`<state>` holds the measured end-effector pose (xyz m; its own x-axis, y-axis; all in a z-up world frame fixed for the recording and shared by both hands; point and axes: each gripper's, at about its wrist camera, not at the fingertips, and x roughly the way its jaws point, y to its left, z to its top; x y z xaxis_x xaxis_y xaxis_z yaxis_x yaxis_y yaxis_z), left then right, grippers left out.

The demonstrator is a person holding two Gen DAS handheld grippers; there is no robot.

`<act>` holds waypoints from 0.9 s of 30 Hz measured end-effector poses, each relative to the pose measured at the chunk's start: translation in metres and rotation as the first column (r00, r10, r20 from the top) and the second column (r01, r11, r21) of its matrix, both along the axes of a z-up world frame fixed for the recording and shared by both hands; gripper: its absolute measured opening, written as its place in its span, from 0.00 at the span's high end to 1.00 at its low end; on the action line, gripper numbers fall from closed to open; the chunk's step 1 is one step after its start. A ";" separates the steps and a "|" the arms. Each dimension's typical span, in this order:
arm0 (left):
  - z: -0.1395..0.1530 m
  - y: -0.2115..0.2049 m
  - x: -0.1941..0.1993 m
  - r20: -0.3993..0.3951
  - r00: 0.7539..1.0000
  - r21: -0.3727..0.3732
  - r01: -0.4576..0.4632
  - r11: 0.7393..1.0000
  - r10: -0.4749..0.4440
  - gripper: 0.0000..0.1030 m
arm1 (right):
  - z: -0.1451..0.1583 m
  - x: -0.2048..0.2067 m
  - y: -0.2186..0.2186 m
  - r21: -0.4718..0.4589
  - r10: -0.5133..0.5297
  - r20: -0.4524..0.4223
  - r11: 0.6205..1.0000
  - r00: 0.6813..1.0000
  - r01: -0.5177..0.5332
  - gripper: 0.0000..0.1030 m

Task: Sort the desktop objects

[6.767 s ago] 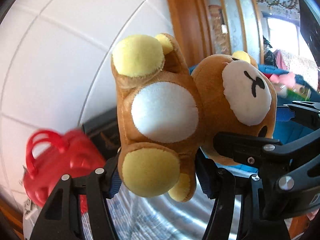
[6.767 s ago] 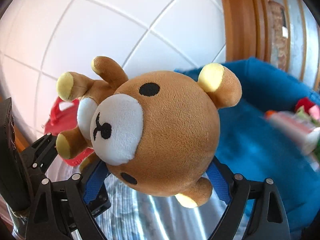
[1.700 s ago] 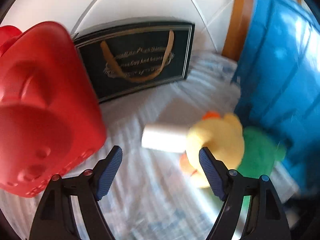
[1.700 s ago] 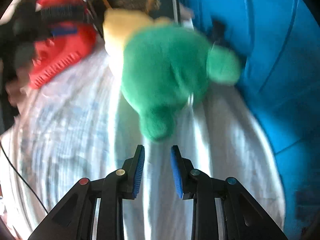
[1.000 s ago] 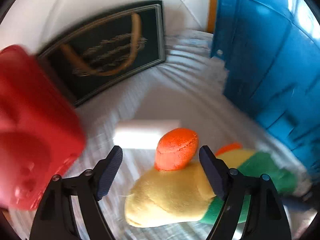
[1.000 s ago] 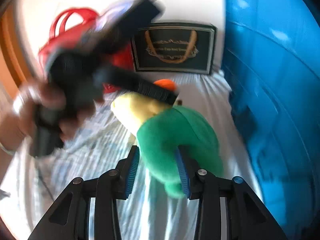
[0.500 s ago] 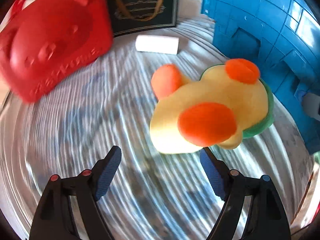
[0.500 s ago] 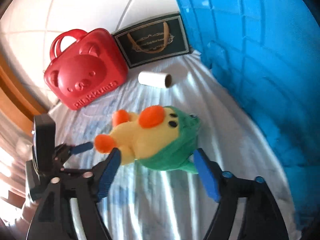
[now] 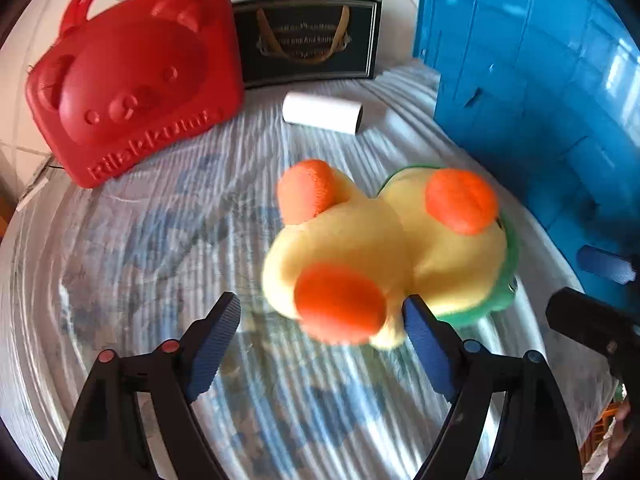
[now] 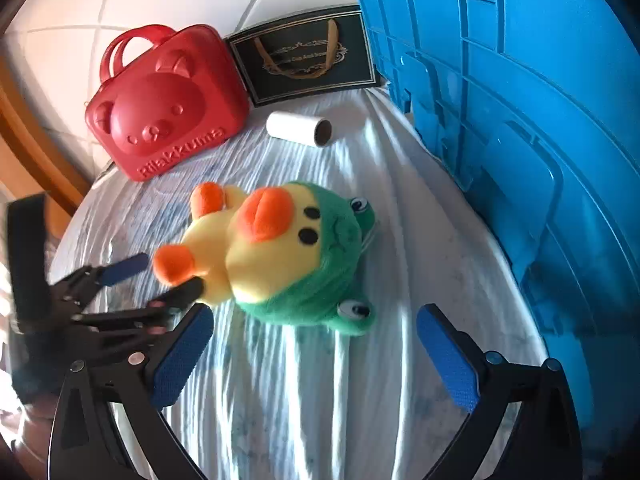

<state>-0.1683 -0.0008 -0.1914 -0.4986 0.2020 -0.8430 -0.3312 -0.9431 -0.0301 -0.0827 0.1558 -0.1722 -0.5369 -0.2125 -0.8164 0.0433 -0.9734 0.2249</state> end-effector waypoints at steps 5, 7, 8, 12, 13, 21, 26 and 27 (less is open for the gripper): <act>-0.015 0.010 -0.001 0.013 1.000 -0.044 0.021 0.999 -0.021 0.19 | -0.013 -0.019 -0.002 0.029 -0.001 0.051 1.000 0.999 0.000 0.00; -0.019 0.009 0.002 0.017 0.999 -0.054 0.032 0.998 -0.031 0.18 | -0.018 -0.025 -0.003 0.030 0.002 0.059 1.000 0.998 -0.003 0.00; -0.021 0.008 0.003 0.025 0.999 -0.058 0.034 0.998 -0.032 0.18 | -0.022 -0.028 -0.005 0.032 0.003 0.074 0.999 0.997 -0.005 0.00; -0.035 0.008 0.003 0.060 0.998 -0.071 0.030 0.997 -0.026 0.18 | -0.035 -0.037 -0.016 0.038 0.031 0.102 0.999 0.994 -0.035 0.00; -0.036 0.008 0.001 0.062 0.998 -0.069 0.030 0.997 -0.026 0.18 | -0.037 -0.039 -0.018 0.047 0.039 0.099 0.998 0.994 -0.044 0.00; -0.038 0.009 -0.006 0.043 0.998 -0.052 0.045 0.998 -0.043 0.18 | -0.049 -0.054 -0.027 0.021 0.096 0.121 0.995 0.988 -0.099 0.00; -0.041 0.009 -0.014 0.047 0.997 -0.036 0.055 0.998 -0.053 0.18 | -0.048 -0.062 -0.027 0.002 0.094 0.118 0.996 0.989 -0.095 0.00; -0.042 0.009 -0.015 0.048 0.997 -0.027 0.062 0.998 -0.060 0.18 | -0.050 -0.063 -0.028 -0.004 0.097 0.129 0.995 0.987 -0.097 0.00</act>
<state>-0.1831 0.0080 -0.2330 -0.4455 0.2063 -0.8712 -0.3870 -0.9219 -0.0205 -0.1461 0.1278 -0.2218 -0.4041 -0.2561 -0.8781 0.1084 -0.9666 0.2321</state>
